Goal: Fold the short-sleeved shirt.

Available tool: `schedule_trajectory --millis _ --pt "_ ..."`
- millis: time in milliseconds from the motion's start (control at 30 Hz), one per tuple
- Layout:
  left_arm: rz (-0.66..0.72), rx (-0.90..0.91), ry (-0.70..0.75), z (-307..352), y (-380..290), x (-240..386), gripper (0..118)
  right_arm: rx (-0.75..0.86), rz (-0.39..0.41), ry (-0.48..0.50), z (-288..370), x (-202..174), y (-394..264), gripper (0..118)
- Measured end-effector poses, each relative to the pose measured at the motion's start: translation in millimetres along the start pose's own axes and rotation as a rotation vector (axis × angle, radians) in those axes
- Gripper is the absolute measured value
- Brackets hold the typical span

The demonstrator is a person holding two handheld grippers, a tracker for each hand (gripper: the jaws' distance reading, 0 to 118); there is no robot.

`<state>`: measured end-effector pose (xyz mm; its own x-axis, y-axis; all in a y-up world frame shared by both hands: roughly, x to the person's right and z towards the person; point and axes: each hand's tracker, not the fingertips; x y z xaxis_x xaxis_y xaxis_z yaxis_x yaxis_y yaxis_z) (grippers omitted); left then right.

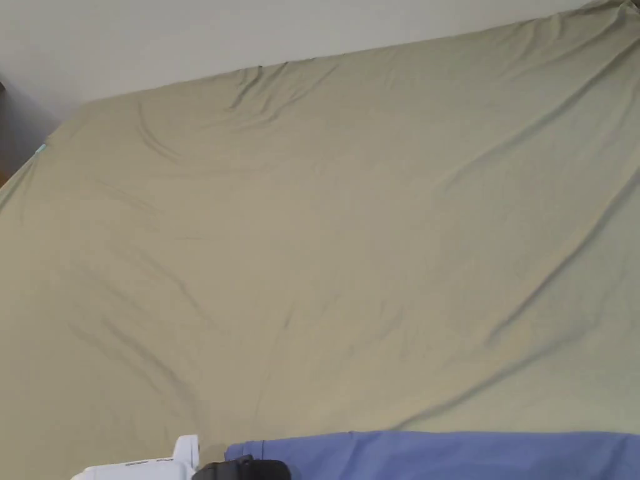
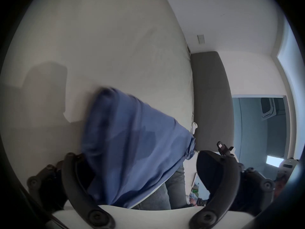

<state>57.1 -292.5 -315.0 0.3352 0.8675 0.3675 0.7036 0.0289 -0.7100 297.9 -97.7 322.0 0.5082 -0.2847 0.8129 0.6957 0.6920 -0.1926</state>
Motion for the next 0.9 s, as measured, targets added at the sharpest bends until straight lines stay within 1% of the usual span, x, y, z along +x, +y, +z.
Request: schedule_trajectory --millis 33,67,100,133,167,200,233,267,300,333,367,400,467,500,567,600,633,733,767,800,833,900 --pt "-0.070 0.029 -0.009 -2 -1 11 105 -0.003 0.001 -0.001 -1 0 -1 0" --pt "-0.080 0.034 0.008 -4 -1 17 80 -0.005 -0.001 -0.003 -2 -1 -1 0" --pt "-0.073 0.034 0.069 7 8 1 6 -0.006 -0.007 0.000 -2 -1 -2 0" --pt "-0.082 0.023 0.172 8 10 1 10 -0.008 -0.014 0.004 -2 0 -1 0" --pt "-0.101 0.000 0.303 9 12 -4 9 -0.009 -0.017 0.005 -3 0 -2 0" --pt "-0.084 -0.022 0.266 14 13 -9 9 -0.012 -0.019 0.003 -5 -1 -3 0" --pt "-0.038 0.000 0.158 13 13 -10 9 -0.016 -0.022 0.001 -6 -2 -3 0" --pt "-0.056 0.007 0.191 16 15 -6 9 -0.017 -0.022 0.002 -6 -1 -3 0" --pt "-0.105 0.017 0.259 19 19 0 9 -0.015 -0.020 0.009 -5 -2 -4 0" --pt "-0.164 0.007 0.294 24 22 8 9 -0.015 -0.017 0.020 -5 -4 -4 0" --pt "-0.195 0.016 0.316 30 24 12 9 -0.016 -0.013 0.023 -4 -7 -5 0" --pt "-0.193 0.026 0.313 38 28 15 9 -0.014 -0.008 0.026 -3 -9 -4 0" --pt "-0.115 0.077 0.347 61 37 18 9 -0.006 0.000 0.042 -2 -11 -5 0" --pt "-0.124 0.103 0.396 69 36 29 9 -0.002 -0.002 0.049 -2 -12 -5 0" --pt "-0.189 0.128 0.560 97 40 34 9 0.002 -0.005 0.057 0 -19 -3 0" --pt "-0.150 0.160 0.630 113 42 33 9 0.007 -0.003 0.060 0 -20 -4 0" --pt "-0.140 0.188 0.716 124 39 40 9 0.007 -0.002 0.062 1 -19 -4 0" --pt "-0.166 0.287 0.903 151 28 56 9 0.009 -0.001 0.058 3 -20 -5 0" --pt "-0.167 0.310 0.935 154 23 63 9 0.009 -0.001 0.063 3 -19 -6 0" --pt "-0.167 0.344 0.942 155 15 71 9 0.013 -0.003 0.070 6 -17 -7 0" --pt "-0.169 0.368 0.904 154 5 81 9 0.015 -0.008 0.078 7 -17 -8 0" --pt "-0.185 0.342 0.729 133 -21 110 9 0.019 -0.010 0.091 8 -17 -11 0"
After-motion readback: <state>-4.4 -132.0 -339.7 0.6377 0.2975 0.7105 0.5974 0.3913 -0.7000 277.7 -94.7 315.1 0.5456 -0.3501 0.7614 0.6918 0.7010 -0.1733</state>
